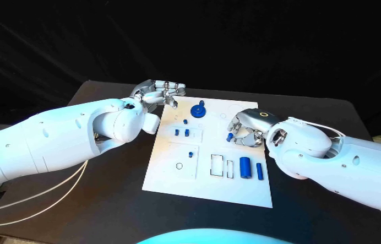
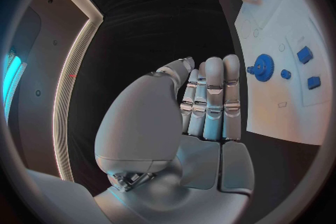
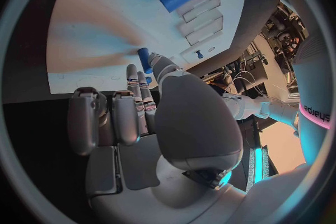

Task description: Assemble the parts on the task board

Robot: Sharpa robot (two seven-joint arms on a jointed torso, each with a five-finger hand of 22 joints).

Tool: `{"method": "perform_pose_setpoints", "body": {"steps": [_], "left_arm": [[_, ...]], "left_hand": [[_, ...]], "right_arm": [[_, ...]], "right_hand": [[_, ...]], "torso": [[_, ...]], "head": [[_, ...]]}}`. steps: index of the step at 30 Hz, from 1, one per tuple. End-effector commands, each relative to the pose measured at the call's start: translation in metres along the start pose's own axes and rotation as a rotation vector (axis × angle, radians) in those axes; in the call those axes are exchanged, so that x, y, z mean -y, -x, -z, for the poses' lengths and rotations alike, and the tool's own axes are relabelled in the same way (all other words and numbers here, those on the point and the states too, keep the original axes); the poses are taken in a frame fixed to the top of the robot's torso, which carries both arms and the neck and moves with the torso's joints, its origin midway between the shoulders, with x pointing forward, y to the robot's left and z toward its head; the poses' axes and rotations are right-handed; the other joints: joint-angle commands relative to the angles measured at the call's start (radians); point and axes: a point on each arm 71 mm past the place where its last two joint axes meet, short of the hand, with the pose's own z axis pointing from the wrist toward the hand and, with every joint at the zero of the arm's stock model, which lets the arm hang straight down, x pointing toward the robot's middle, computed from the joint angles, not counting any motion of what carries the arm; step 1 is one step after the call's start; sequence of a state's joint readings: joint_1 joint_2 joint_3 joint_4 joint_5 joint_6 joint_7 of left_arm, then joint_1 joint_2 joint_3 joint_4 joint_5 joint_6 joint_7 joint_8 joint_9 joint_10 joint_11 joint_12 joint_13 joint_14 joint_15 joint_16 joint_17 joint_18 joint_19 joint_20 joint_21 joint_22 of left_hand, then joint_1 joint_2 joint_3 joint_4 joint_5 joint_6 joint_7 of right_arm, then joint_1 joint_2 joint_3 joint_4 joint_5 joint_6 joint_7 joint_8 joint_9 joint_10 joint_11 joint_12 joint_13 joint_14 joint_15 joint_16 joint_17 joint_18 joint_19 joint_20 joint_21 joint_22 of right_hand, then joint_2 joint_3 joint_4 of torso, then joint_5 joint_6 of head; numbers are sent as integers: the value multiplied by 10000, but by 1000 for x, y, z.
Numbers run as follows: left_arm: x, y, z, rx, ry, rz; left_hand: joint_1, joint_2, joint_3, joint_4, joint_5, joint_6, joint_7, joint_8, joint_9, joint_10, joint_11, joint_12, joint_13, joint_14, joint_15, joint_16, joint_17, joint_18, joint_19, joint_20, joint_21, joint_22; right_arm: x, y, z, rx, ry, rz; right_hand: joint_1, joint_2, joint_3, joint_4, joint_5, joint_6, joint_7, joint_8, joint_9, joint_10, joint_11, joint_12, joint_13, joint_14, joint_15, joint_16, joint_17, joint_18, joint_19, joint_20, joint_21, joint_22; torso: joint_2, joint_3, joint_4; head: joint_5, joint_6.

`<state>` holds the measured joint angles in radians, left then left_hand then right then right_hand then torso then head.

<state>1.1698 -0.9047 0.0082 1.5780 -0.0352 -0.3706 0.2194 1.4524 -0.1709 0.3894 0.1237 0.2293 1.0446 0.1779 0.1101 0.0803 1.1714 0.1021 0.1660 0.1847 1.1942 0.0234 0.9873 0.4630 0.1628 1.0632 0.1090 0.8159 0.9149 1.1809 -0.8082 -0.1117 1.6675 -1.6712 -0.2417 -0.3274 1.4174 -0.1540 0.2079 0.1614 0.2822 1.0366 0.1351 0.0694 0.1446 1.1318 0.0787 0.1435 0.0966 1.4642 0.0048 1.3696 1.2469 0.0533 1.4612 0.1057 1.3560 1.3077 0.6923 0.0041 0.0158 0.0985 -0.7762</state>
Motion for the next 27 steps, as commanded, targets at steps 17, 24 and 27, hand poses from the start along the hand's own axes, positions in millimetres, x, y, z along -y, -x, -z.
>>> {"method": "perform_pose_setpoints", "body": {"steps": [17, 24, 27], "left_arm": [[1, -3, 0, -259, -29, -26], [1, -2, 0, -255, -16, -28], [1, -2, 0, -248, -7, -29]], "left_hand": [[-9, 45, -44, -8, -23, -36, -3, -28, -10, -68, -16, 53, 14, -76, 0, -16, -9, 128, -26, 56, -46, -9], [17, 59, -47, -24, -21, -29, -7, -14, -9, -74, -20, 84, 23, -77, -4, -11, -16, 130, -17, 56, -51, -9], [26, 65, -45, -30, -20, -27, -9, -10, -9, -76, -22, 91, 25, -77, -5, -10, -17, 133, -21, 56, -60, -16]], "right_arm": [[-5, -7, -5, -335, 119, 26], [-4, -8, -7, -384, 15, 166], [-3, -8, -7, -251, -18, 206]], "right_hand": [[193, 257, 659, 67, -302, 854, -89, 246, 134, 704, -142, 1, -6, 463, -182, 78, -47, -150, 401, -131, 357, 1981], [295, 297, 827, 5, -361, 971, -108, 260, 156, 765, -161, -62, -24, 467, -204, 100, -35, -156, 411, -157, 383, 2000], [377, 367, 993, -48, -574, 1024, -119, 253, 167, 812, -165, -108, -37, 466, -217, 107, -41, -156, 409, -169, 379, 2006]], "torso": [[-3, 1, -1], [-9, 7, -2], [-7, 7, 0]], "head": [[19, -51], [24, -58], [26, -60]]}}
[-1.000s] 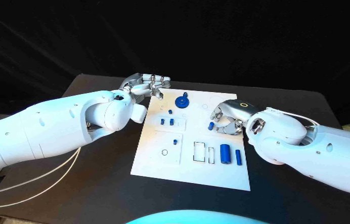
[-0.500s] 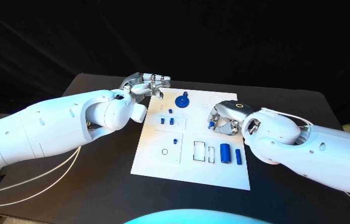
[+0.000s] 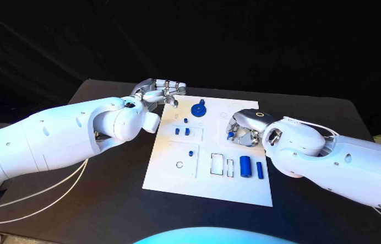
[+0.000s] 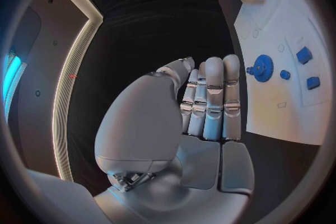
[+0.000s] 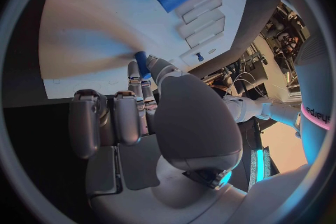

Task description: Assemble the parts on the task board

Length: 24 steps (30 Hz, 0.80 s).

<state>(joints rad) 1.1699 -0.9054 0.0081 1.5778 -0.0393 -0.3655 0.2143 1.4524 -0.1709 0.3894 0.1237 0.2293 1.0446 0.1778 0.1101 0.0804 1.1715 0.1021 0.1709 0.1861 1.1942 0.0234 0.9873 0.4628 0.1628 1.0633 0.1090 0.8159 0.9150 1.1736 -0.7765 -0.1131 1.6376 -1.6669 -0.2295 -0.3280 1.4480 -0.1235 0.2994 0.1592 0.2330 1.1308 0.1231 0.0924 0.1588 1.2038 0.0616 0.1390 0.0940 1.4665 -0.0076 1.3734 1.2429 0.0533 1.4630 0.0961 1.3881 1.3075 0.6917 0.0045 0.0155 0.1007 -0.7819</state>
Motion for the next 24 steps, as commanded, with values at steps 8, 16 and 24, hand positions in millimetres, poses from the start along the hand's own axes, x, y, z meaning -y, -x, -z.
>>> {"method": "perform_pose_setpoints", "body": {"steps": [8, 16, 24], "left_arm": [[1, -3, -1, -297, -70, 20], [1, -3, -1, -410, -125, 46], [1, -5, -2, -458, -133, 58]], "left_hand": [[75, 94, -36, -60, -15, -25, -11, 3, -10, -90, -27, 74, 21, -81, -11, -6, -24, 135, -13, 52, -67, -19], [38, 81, -86, -48, -27, -45, 4, 12, -17, -129, -13, 118, 32, -94, 0, -3, -39, 132, -13, 56, -93, -32], [30, 78, -96, -44, -28, -48, 4, 14, -18, -136, -11, 125, 34, -94, 2, -2, -41, 131, -11, 58, -93, -31]], "right_arm": [[-3, 6, 6, 869, 192, -76], [-13, 23, 18, 1697, 603, -462], [-39, 31, 26, 1938, 1364, -1066]], "right_hand": [[235, 190, 449, -179, -239, 231, -25, 51, 72, 250, -38, -120, -19, 441, -121, 82, -12, -166, 410, -102, 107, 2039], [260, 164, 572, -245, -220, 257, -13, 45, 87, 288, -38, -159, -28, 443, -123, 96, 0, -174, 422, -108, 139, 2056], [262, 118, 640, -289, -184, 270, 0, 40, 97, 316, -33, -184, -33, 448, -120, 114, 19, -180, 433, -109, 167, 2070]], "torso": [[-3, 6, 14], [-13, -9, 0], [-1, -7, 12]], "head": [[23, -13], [55, -10], [142, -43]]}}
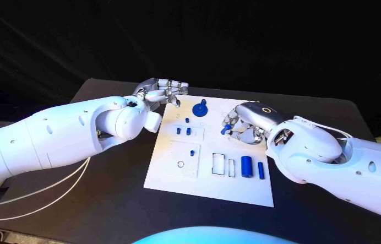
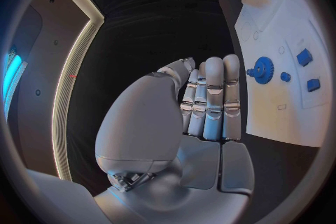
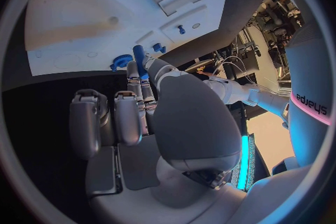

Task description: Assemble the parts on the task board

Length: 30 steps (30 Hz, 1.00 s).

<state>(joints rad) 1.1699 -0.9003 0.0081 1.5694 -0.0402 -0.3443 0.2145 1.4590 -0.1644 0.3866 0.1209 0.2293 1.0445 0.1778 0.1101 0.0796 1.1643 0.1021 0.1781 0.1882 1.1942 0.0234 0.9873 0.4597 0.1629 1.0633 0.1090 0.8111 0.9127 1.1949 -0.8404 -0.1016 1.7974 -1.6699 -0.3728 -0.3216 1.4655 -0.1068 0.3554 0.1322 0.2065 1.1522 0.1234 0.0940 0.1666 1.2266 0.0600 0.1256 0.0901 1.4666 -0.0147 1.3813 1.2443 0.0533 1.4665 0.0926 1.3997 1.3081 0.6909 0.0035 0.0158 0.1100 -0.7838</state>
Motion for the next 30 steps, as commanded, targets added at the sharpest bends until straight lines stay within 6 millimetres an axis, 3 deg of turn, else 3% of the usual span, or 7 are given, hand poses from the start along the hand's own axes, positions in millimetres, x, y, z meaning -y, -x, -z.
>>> {"method": "perform_pose_setpoints", "body": {"steps": [1, 8, 11, 17, 30], "left_arm": [[2, -4, -1, -286, -131, 28], [2, -6, -1, -351, -140, 44], [1, -8, -2, -374, -143, 50], [1, -12, -5, -437, -158, 70], [1, -15, -7, -503, -164, 93]], "left_hand": [[-36, 13, -68, -15, -28, -48, 5, 14, -9, -63, -11, 54, 13, -94, 2, -2, -10, 131, -11, 58, -45, -8], [-36, 13, -68, -15, -28, -48, 5, 14, -9, -63, -11, 54, 13, -94, 2, -2, -10, 131, -11, 58, -45, -8], [-36, 13, -68, -15, -28, -48, 5, 14, -9, -63, -11, 54, 13, -94, 2, -2, -10, 131, -11, 58, -45, -8], [-26, 18, -69, -22, -25, -48, 1, 18, -10, -69, -13, 65, 16, -95, 1, 1, -13, 129, -1, 58, -36, 1], [-26, 18, -69, -22, -25, -48, 1, 18, -10, -69, -13, 65, 16, -95, 1, 1, -13, 129, -1, 58, -36, 1]], "right_arm": [[-15, 1, 0, 283, 480, -492], [-51, -10, -6, -2, 1377, -1087], [-64, -20, -9, -212, 1702, -1283], [-82, -44, -16, -688, 2114, -1539], [-94, -74, -28, -1334, 2233, -1417]], "right_hand": [[86, -51, 83, -21, 84, 57, -2, 24, 19, 89, -17, -51, 6, 447, -49, 35, 4, -179, 397, -74, 48, 2063], [75, -83, 136, -50, 133, 56, 12, 13, 25, 98, -8, -78, 0, 444, -45, 27, -20, -170, 379, -73, 1, 2051], [68, -98, 154, -62, 148, 51, 19, 6, 26, 96, -3, -92, -4, 441, -42, 21, -33, -161, 364, -72, -39, 2038], [56, -122, 176, -78, 166, 38, 30, -7, 26, 88, 6, -112, -9, 439, -36, 19, -42, -153, 349, -70, -78, 2027], [39, -130, 192, -84, 172, 28, 40, -17, 26, 84, 14, -127, -12, 436, -31, 13, -56, -145, 332, -68, -121, 2015]], "torso": [[8, 4, 6], [-9, -10, 1], [-11, -1, 13], [-5, -23, 5], [-2, 2, -5]], "head": [[59, -29], [218, -115], [311, -167], [507, -195], [687, -209]]}}
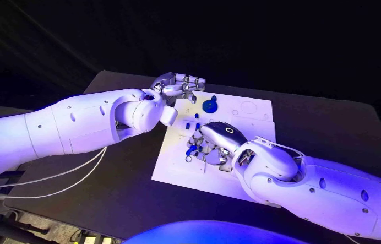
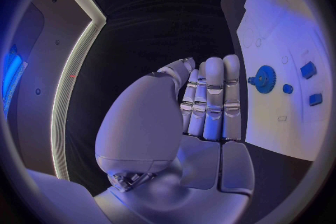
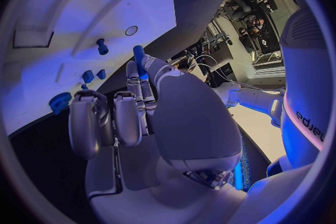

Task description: Assemble the parts on the task board

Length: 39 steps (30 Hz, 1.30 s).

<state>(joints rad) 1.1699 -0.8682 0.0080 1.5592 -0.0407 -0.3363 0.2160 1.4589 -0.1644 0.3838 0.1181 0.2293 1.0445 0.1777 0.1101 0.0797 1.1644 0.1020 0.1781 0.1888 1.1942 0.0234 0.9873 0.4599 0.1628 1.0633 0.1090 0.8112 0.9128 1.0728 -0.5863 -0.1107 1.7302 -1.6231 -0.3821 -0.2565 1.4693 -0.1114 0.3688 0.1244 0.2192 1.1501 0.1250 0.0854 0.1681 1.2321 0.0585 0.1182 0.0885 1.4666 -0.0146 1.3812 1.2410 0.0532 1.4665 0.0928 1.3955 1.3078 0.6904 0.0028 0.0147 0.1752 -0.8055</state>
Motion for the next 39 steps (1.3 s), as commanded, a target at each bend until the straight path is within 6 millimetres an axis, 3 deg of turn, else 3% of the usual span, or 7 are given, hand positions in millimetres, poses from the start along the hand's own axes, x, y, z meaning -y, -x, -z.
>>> {"method": "perform_pose_setpoints", "body": {"steps": [1, 32, 39], "left_arm": [[2, -3, -1, -214, -139, 27], [0, -3, -1, -274, -23, 38], [0, -3, -1, -261, -20, 35]], "left_hand": [[-25, 19, -41, 6, -25, -48, 2, 18, -11, -70, -13, 65, 10, -95, 0, 1, -15, 129, -1, 58, -37, -1], [-30, 22, -48, 9, -25, -46, 1, 24, -11, -71, -13, 78, 13, -96, 1, 3, -17, 128, 4, 59, -35, 3], [-30, 22, -48, 9, -25, -46, 1, 24, -11, -71, -13, 78, 13, -96, 1, 3, -17, 128, 4, 59, -35, 3]], "right_arm": [[0, -7, -3, -387, 134, 287], [5, -21, -9, -1284, -330, 1330], [1, -22, -11, -1192, -267, 1387]], "right_hand": [[0, -85, 60, -6, 45, 47, 25, 68, 11, 29, 30, -55, 3, 435, -32, 12, -27, -142, 329, -69, -86, 2016], [-48, -83, 90, -10, 38, 64, 22, 70, 22, 63, 31, -61, 7, 426, -25, -9, -70, -128, 302, -63, -154, 1996], [-257, -232, 92, 9, 32, -118, 92, -52, -8, -58, 86, -183, -23, 411, 17, -30, -120, -115, 270, -40, -233, 1979]], "torso": [[1, 11, 2], [9, 8, 1], [11, 6, 2]], "head": [[44, 13], [73, -49], [63, -39]]}}
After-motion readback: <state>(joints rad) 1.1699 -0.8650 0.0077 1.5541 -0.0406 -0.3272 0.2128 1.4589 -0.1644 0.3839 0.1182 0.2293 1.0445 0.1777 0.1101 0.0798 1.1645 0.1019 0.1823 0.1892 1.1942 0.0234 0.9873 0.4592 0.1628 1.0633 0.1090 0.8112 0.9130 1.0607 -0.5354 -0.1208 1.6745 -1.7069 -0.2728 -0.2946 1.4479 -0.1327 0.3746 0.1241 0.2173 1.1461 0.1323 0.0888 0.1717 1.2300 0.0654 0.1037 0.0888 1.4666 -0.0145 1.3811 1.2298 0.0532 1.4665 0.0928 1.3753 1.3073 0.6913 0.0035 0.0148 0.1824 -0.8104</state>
